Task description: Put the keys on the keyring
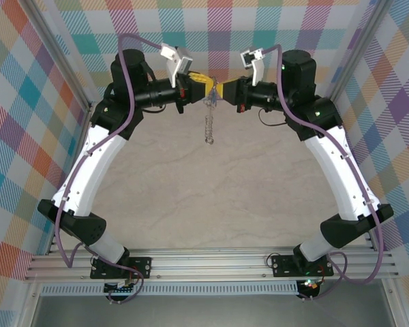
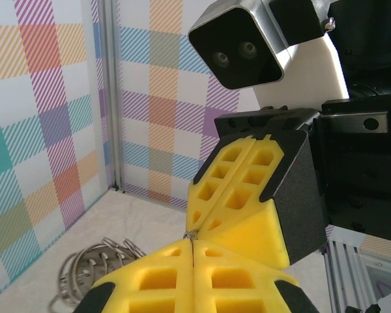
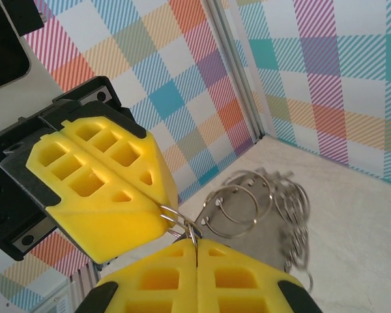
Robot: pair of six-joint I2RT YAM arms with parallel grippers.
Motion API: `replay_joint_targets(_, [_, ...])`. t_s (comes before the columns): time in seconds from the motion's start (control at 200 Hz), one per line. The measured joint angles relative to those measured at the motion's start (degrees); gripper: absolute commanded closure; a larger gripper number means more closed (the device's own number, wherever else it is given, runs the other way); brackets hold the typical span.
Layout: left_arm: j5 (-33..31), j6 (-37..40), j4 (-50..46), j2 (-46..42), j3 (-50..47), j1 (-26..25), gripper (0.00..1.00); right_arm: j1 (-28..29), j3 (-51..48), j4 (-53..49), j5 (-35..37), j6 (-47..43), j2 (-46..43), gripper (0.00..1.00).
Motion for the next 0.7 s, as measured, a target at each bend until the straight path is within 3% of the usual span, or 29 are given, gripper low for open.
replay_joint_targets(0.275, [-0.35, 0.04, 0.2, -0.11, -0.59, -0.04, 1.0, -1.29, -2.86, 1.51, -2.54, 1.29, -1.46, 1.0])
replay_joint_targets(0.7, [-0.33, 0.02, 1.27, -1.05, -1.09, -0.44, 1.0, -3.89, -2.99, 1.99, -12.07, 4.13, -1.46, 1.0])
